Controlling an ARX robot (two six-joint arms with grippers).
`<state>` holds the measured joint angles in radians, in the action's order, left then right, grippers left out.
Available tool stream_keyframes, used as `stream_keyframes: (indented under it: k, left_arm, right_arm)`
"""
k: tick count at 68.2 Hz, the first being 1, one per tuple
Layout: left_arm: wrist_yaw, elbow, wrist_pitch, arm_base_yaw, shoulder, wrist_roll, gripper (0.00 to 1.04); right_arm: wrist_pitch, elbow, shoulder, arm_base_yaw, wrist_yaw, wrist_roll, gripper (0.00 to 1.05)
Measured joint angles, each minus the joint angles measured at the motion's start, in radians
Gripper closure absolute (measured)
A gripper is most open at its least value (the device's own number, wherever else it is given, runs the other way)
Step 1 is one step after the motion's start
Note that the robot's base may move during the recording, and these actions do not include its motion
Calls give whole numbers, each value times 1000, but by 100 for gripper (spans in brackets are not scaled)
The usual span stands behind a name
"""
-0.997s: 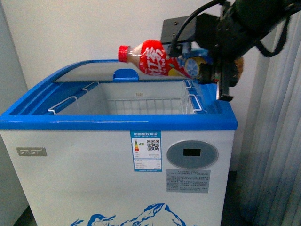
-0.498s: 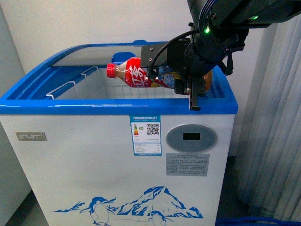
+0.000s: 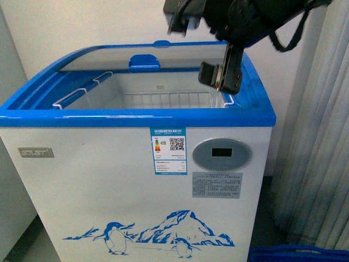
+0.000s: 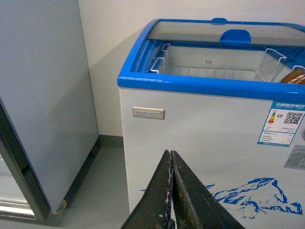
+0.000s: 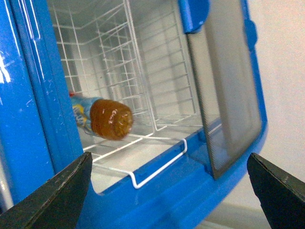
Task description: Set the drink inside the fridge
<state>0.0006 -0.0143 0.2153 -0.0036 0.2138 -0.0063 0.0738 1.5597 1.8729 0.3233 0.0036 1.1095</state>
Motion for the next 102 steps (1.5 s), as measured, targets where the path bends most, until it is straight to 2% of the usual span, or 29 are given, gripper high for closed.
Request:
stream_keyframes:
  k: [7,10,12,16,24,27,33,39,41,48,54,59,71,76,102]
  left_arm:
    - [0,0,-24,0,-24,1,102]
    - [0,0,-37,0,-36,1,102]
    - [3,0,-125,0,-99,2,102]
    - [0,0,-204,0,-183,2,102]
    - [0,0,-212,0,-204,2,102]
    - [0,0,-213,0,-207,2,102]
    - [0,0,-214,0,-208,2,102]
    - [2,0,-214,0,-208,2,102]
    - [1,0,-215,0,-208,2,102]
    - [-2,0,-216,0,-208,2,102]
    - [1,0,-216,0,-208,2,102]
    - [0,0,-216,0,-208,2,102]
    - [0,0,-216,0,-208,2,102]
    - [0,0,-216,0,-208,2,102]
    - [0,0,-216,0,-208,2,102]
  right_arm:
    - [-9,-120,-154,-11,-4,-109,8]
    - [9,-201,-263,-20,23,-207,8]
    - [56,-266,-364,-29,46,-300,8]
    - [170,-347,-522,-55,69,-444,8]
    - [472,-440,-821,-134,79,-760,8]
    - [617,-464,-946,-175,63,-899,8]
    - [862,-488,-1126,-264,-4,-1076,8]
    - [958,-486,-1213,-322,-32,-1195,8]
    - [928,-498,-1231,-319,-38,-1205,9]
    - [430,-781,-1396,-323,-8,-1152,27]
    - [181,-967,-1487,-322,-3,-1134,43]
    - [101,-1058,-1540,-322,-3,-1128,55]
    - [34,-1194,-1620,-323,-7,-1117,84]
    - [10,-1277,-1659,-323,-3,-1113,102]
    - [-46,-1424,-1757,-323,-5,-1113,102]
